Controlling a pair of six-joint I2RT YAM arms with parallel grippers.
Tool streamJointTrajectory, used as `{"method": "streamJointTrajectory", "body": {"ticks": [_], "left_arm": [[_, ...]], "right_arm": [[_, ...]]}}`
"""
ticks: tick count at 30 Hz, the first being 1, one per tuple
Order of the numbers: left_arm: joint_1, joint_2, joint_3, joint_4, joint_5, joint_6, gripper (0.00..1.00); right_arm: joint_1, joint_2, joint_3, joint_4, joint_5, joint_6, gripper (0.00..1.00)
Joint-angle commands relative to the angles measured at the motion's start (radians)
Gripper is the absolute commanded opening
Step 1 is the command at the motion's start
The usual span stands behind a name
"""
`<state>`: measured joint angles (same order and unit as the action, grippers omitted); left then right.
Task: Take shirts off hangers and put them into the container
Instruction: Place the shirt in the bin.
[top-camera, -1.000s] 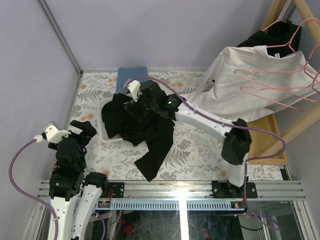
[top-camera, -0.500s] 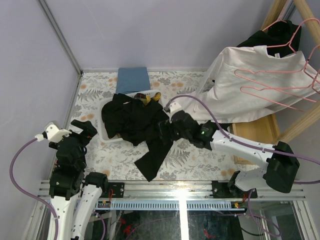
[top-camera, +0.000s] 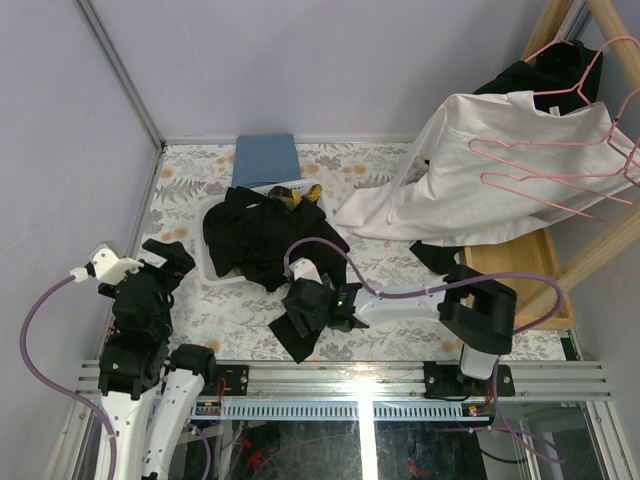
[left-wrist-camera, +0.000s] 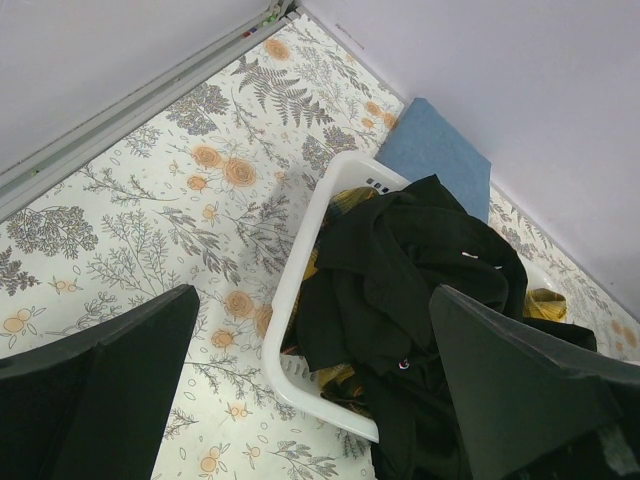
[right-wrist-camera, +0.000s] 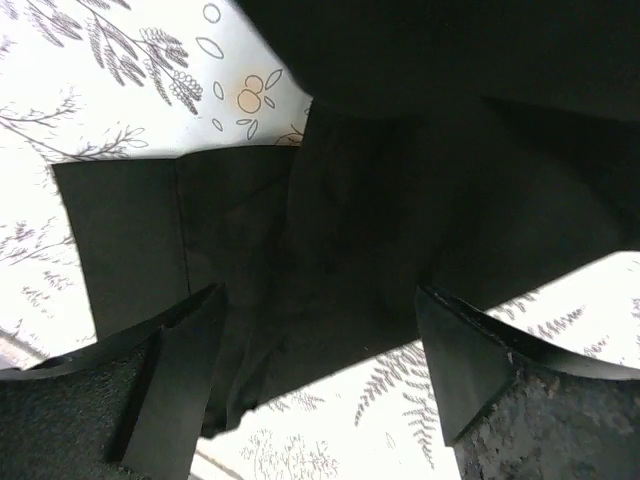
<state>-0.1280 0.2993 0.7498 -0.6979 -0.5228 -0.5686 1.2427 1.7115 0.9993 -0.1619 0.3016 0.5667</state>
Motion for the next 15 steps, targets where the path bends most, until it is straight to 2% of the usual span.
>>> {"method": "streamJointTrajectory", "body": {"ticks": [1,3,6,8,10,11,15], "left_arm": [[0.005,0.011,0.008,0.015,-0.002,0.009,1.00],[0.005,0.011,0.007,0.015,-0.001,0.009,1.00],[0.004,0.011,0.008,0.016,0.000,0.009,1.00],[0.005,0.010,0.008,0.015,0.002,0.009,1.00],[0.005,0.012,0.007,0.015,0.003,0.009,1.00],[0.005,0.013,0.006,0.016,0.003,0.009,1.00],[0.005,0.013,0.007,0.018,0.009,0.011,1.00]], "right_arm": [[0.034,0.091,0.094,-0.017,0.098,0.014,0.77],[0.038,0.116,0.095,-0.030,0.119,0.011,0.69],[0.040,0.123,0.080,-0.042,0.135,0.000,0.42],[0.040,0.092,0.063,-0.050,0.161,-0.003,0.18],[0.040,0.032,0.043,-0.058,0.212,-0.011,0.04],[0.040,-0.005,0.034,-0.057,0.235,-0.025,0.00],[0.040,-0.222,0.009,-0.056,0.326,-0.097,0.00]]}}
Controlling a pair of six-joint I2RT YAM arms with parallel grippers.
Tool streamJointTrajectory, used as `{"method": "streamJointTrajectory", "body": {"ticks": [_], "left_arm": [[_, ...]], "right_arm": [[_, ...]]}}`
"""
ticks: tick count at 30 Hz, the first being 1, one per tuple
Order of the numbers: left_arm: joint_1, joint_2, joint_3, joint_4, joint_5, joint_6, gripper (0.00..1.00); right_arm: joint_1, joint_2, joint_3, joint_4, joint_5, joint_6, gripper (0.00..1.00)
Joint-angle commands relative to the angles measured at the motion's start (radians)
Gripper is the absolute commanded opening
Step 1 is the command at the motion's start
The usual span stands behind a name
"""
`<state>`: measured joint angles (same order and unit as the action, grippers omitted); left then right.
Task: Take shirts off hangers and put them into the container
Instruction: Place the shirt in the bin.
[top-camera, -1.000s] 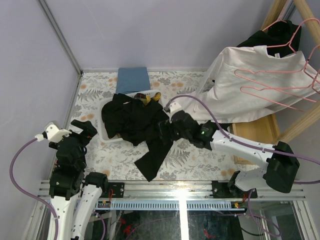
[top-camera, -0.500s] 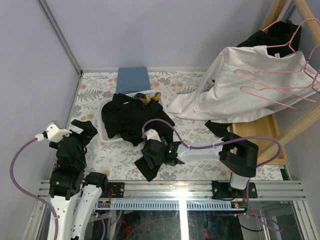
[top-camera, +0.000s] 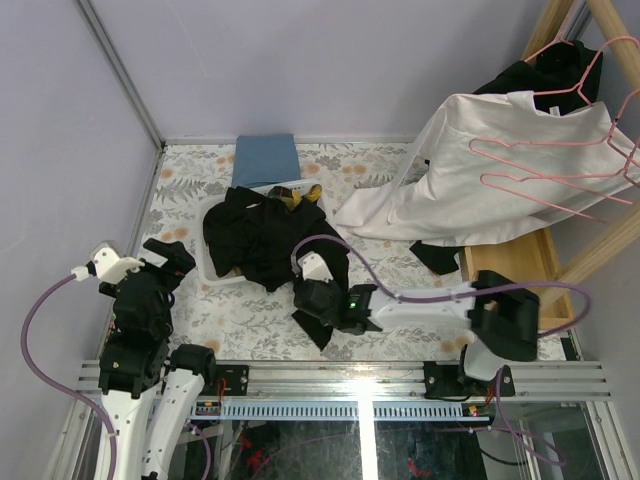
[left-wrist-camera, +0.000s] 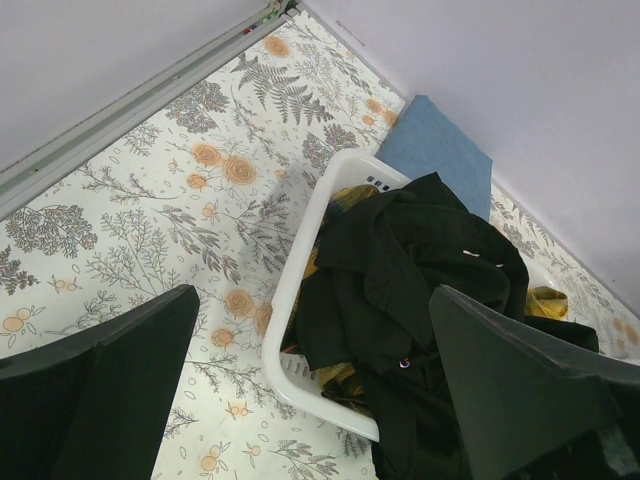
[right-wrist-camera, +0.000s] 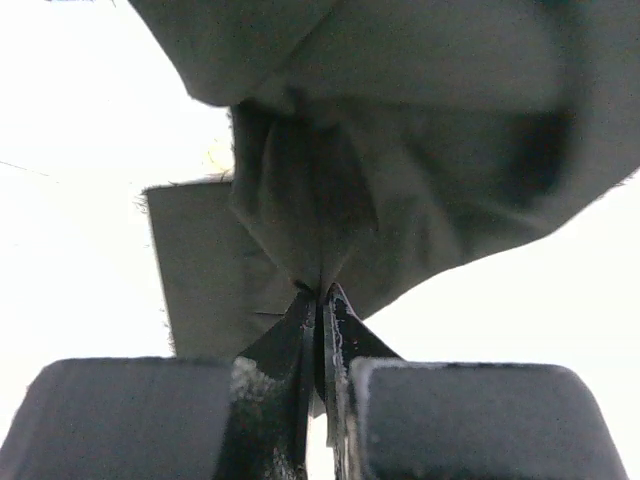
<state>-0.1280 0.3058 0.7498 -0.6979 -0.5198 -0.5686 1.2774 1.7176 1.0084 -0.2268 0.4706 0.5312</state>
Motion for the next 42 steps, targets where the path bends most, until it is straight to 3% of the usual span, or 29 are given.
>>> {"method": "streamJointTrajectory", "body": {"ticks": [1,5,9,15,20,23,33,36,42], "left_arm": [[0.005,0.008,0.007,0.019,0.006,0.011,1.00],[0.005,0.008,0.007,0.020,0.009,0.013,1.00],[0.005,0.009,0.007,0.019,0.008,0.013,1.00],[0.005,0.008,0.008,0.017,0.006,0.012,1.00],[0.004,0.003,0.006,0.014,-0.004,0.009,1.00],[0.005,0.002,0.008,0.012,-0.009,0.006,1.00],[0.005,0.008,0.007,0.017,0.007,0.012,1.00],[0.005,0.009,0.007,0.017,0.010,0.013,1.00],[0.005,0.006,0.007,0.017,0.006,0.013,1.00]], "right_arm": [[0.005,-0.301,-0.005,0.023,0.179,-0.085,0.00],[0.004,-0.476,-0.003,0.189,0.188,-0.259,0.00],[0.004,-0.470,0.130,0.287,0.140,-0.406,0.00],[-0.021,-0.229,0.449,0.308,0.100,-0.543,0.01],[-0.088,0.014,0.694,0.276,-0.004,-0.532,0.01],[-0.129,0.164,0.760,0.213,-0.109,-0.469,0.01],[-0.274,0.506,0.782,-0.076,-0.225,-0.303,0.06],[-0.276,0.492,0.778,-0.107,-0.276,-0.332,0.15],[-0.274,0.307,0.772,-0.123,-0.328,-0.385,0.50]]}}
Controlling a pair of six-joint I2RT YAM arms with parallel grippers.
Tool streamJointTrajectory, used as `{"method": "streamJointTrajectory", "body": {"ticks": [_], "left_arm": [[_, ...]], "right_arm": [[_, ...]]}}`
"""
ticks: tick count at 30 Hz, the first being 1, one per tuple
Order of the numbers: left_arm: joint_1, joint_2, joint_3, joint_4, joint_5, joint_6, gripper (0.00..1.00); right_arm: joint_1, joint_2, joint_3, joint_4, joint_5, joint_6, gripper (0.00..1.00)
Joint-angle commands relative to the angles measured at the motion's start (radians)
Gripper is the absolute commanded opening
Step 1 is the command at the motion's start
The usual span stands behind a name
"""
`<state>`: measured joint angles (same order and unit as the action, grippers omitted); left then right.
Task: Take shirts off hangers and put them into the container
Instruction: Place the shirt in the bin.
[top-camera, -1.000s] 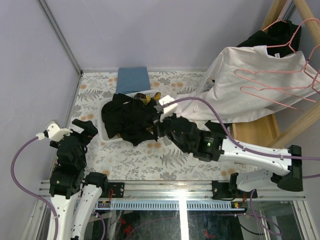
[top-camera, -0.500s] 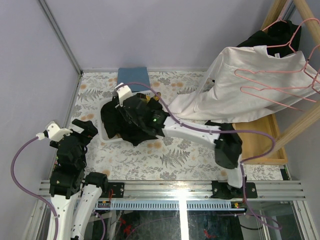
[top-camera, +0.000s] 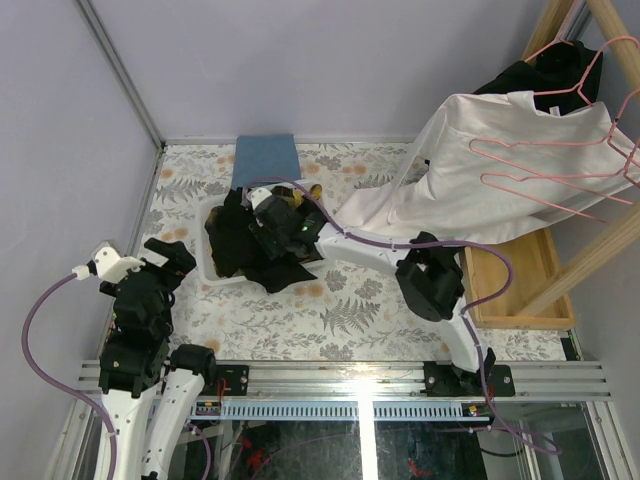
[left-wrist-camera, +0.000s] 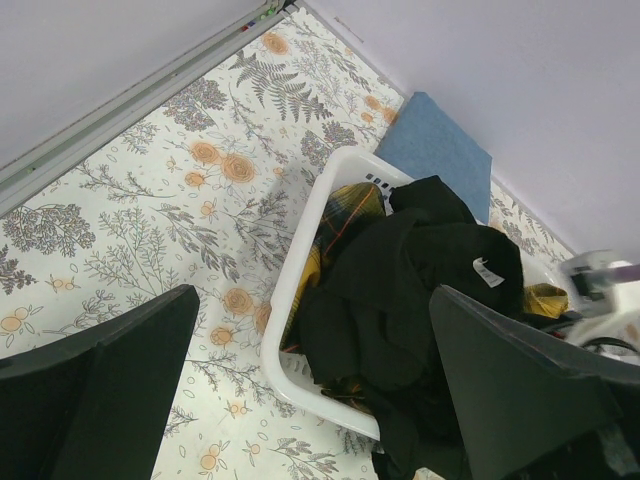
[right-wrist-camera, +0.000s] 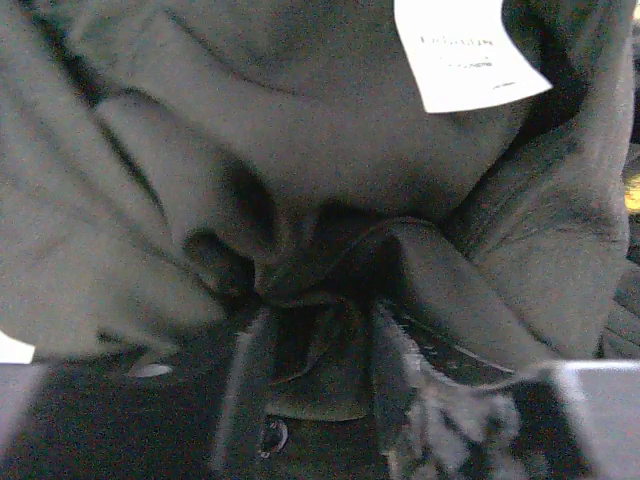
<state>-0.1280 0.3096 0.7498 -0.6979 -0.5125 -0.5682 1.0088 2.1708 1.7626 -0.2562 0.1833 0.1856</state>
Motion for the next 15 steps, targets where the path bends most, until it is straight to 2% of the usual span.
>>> {"method": "streamJointTrajectory", "body": {"ticks": [1,8,15], "left_arm": [[0.006,0.002,0.007,0.017,-0.001,0.012,1.00],[0.005,0.002,0.007,0.017,-0.001,0.011,1.00],[0.005,0.002,0.006,0.018,0.004,0.012,1.00]], "right_arm": [[-0.006,-0.183,0.012,-0.096,-0.030,-0.046,0.54],[-0.006,-0.412,-0.126,-0.108,-0.043,-0.039,0.76],[-0.005,-0.686,-0.532,0.061,-0.070,0.164,0.75]]}}
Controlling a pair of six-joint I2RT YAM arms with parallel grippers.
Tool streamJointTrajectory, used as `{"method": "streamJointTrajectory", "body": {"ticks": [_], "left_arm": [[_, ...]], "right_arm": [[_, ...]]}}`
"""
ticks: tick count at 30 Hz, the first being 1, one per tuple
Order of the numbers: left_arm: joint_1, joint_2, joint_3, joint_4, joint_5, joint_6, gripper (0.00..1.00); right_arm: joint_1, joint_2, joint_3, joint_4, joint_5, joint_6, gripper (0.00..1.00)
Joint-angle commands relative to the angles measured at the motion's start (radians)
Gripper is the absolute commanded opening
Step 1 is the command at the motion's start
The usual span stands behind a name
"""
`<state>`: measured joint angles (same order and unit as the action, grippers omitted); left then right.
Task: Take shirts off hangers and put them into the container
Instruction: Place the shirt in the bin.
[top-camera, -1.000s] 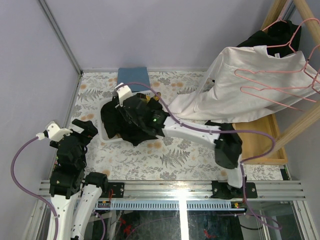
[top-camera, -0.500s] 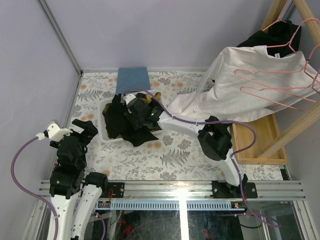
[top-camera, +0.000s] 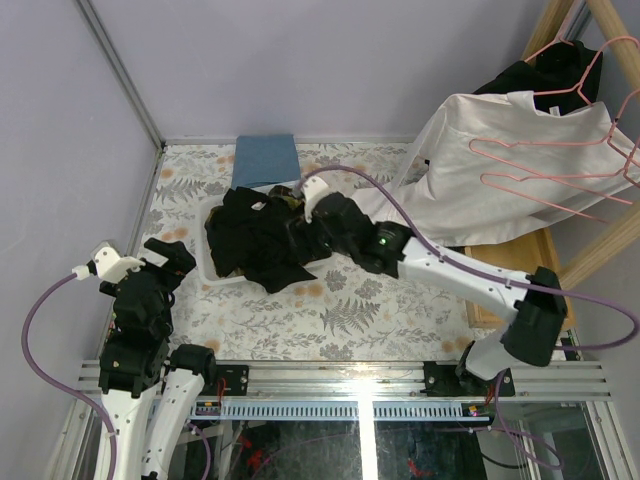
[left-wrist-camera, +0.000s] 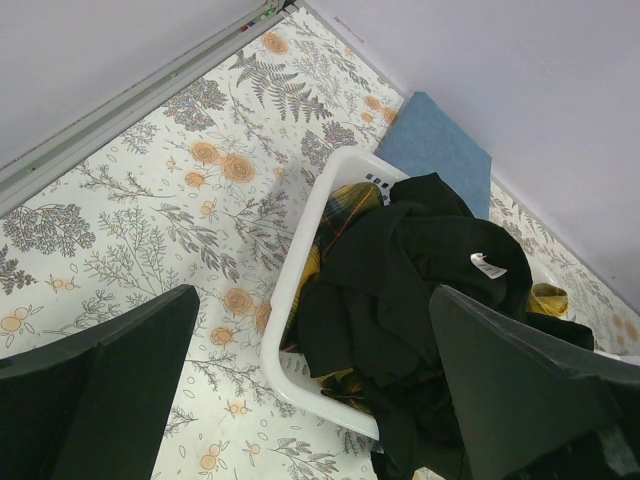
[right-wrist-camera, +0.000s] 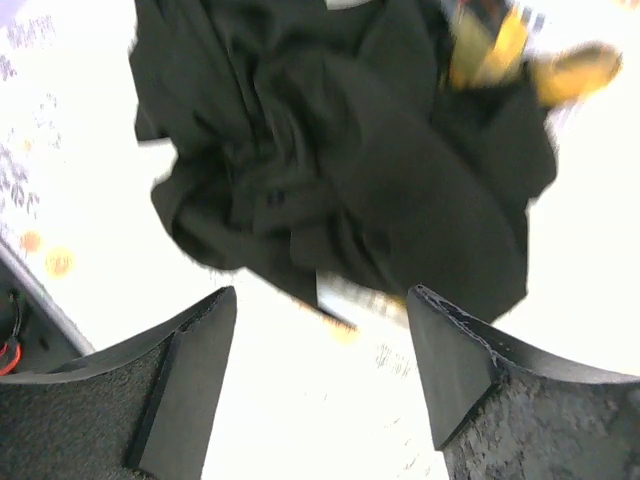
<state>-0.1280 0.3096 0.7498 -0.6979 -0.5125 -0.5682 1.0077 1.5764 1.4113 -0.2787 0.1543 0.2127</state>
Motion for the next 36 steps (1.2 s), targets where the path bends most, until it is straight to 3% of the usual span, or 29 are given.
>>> {"method": "streamJointTrajectory", "body": {"ticks": [1,8,13,23,25,29,34,36], "left_arm": [[0.005,0.003,0.007,0.020,0.005,0.013,1.00],[0.005,0.006,0.005,0.020,0.008,0.014,1.00],[0.005,0.009,0.005,0.020,0.007,0.014,1.00],[0.005,0.013,0.006,0.018,0.005,0.014,1.00],[0.005,0.013,0.006,0.019,0.005,0.014,1.00],[0.005,0.014,0.006,0.018,0.006,0.014,1.00],[0.005,0.012,0.005,0.019,0.008,0.016,1.00],[0.005,0.012,0.005,0.019,0.009,0.016,1.00]], "right_arm": [[-0.003,-0.122,-0.260,0.122,-0.063,0.175,0.75],[0.035,-0.169,-0.502,0.318,-0.062,0.349,0.75],[0.039,-0.102,-0.561,0.482,-0.040,0.326,0.85],[0.040,0.034,-0.600,0.769,-0.009,0.283,0.84],[0.042,0.040,-0.597,0.788,-0.018,0.271,0.78],[0.045,0.049,-0.588,0.777,-0.033,0.279,0.51],[0.045,0.043,-0.582,0.756,-0.023,0.280,0.26],[0.045,0.035,-0.566,0.726,-0.045,0.277,0.10]]}}
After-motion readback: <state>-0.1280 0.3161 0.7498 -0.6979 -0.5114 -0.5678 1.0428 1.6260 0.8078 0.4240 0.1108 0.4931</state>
